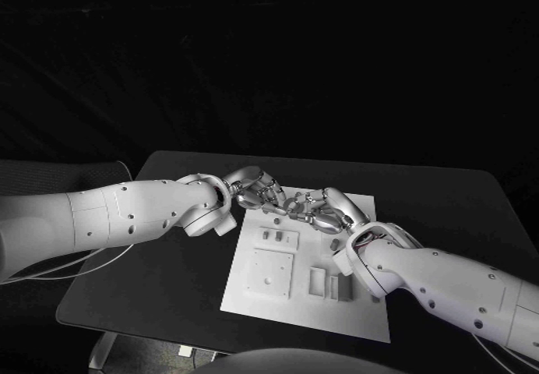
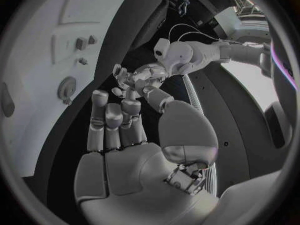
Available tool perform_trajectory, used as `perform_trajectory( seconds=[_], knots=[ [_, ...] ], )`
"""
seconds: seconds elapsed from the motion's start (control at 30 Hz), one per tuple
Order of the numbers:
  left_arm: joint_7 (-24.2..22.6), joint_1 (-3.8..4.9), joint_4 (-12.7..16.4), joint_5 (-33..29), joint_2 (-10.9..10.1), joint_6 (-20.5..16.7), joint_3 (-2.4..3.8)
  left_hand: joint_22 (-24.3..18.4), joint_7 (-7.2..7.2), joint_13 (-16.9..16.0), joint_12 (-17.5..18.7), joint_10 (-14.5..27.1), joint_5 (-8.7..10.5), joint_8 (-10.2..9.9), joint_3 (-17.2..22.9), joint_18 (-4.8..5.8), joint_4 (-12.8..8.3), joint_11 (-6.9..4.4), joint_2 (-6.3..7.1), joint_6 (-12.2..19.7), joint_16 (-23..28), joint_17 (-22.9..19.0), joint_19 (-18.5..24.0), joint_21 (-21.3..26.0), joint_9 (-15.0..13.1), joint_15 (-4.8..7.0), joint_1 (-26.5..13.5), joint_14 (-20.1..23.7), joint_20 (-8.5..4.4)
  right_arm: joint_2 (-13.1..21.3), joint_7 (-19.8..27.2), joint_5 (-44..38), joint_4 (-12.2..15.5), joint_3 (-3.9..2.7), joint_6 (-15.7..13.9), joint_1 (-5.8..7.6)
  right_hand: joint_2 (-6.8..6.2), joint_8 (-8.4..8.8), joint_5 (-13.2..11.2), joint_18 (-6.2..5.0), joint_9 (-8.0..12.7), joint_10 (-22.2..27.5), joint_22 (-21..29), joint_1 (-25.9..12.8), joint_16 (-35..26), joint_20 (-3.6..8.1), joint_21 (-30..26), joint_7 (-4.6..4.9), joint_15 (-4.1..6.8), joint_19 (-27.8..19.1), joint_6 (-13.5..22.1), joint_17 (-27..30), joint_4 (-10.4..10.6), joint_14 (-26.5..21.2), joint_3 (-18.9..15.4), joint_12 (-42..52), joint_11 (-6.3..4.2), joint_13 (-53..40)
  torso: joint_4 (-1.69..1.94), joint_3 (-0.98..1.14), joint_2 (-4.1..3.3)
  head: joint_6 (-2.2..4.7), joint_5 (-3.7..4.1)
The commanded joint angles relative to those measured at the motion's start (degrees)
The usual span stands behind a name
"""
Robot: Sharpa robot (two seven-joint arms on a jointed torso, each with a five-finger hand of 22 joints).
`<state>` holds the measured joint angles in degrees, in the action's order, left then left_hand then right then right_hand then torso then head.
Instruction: Assemble the parts on the task board
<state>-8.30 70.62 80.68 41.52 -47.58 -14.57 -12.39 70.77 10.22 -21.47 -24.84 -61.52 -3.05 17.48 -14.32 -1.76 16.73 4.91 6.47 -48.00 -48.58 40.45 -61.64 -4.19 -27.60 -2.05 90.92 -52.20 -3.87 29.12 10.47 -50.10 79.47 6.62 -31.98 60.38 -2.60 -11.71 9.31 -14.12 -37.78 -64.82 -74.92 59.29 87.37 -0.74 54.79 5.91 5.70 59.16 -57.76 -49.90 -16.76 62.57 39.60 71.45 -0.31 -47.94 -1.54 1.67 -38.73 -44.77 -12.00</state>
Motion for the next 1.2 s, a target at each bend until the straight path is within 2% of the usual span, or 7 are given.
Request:
perform_trajectory(
  seconds=[0.03, 1.2],
  knots=[
    [-0.62, 0.03, 0.18, 0.13, 0.1, 0.59, 0.03, 0.05, 0.18, -0.07, -0.29, 0.3, 0.24, 0.2, -0.37, -0.94, 0.04, -0.01, 0.06, 0.03, -0.07, 0.01, 0.04, 0.07, -0.06, -0.07, -0.25, 0.35, 0.32, -0.07, 0.21, -0.49, -0.02, -0.03, 1.13, -0.04, 0.47, -0.18, 0.1, -0.88, -0.06, 0.25, -0.3, 0.01, -0.31, 0.05, -0.17, 0.21, 0.45, 0.26, 0.07, 0.04, 0.06, 0.14, -0.22, -0.01, 0.0, -0.07, -0.01, 0.01, -0.01, 0.01, 0.03],
    [-0.78, 0.03, 0.33, -0.32, 0.25, 0.22, 0.04, 0.06, 0.17, -0.16, -0.44, 0.33, 0.24, 0.31, -0.61, -0.99, 0.06, -0.03, -0.41, 0.06, -0.12, 0.03, -0.02, 0.04, -0.14, -0.06, -0.83, 0.34, 0.32, -0.46, -0.4, -1.32, -0.68, -0.03, 2.38, -0.03, 0.51, -0.28, -0.59, -0.88, -0.09, 0.27, -0.32, -0.09, -0.32, 0.03, -0.18, 0.19, 0.45, 0.22, 0.01, 0.03, 0.06, 0.11, -0.47, 0.04, -0.02, -0.13, 0.02, -0.02, 0.0, 0.05, 0.1]
  ],
)
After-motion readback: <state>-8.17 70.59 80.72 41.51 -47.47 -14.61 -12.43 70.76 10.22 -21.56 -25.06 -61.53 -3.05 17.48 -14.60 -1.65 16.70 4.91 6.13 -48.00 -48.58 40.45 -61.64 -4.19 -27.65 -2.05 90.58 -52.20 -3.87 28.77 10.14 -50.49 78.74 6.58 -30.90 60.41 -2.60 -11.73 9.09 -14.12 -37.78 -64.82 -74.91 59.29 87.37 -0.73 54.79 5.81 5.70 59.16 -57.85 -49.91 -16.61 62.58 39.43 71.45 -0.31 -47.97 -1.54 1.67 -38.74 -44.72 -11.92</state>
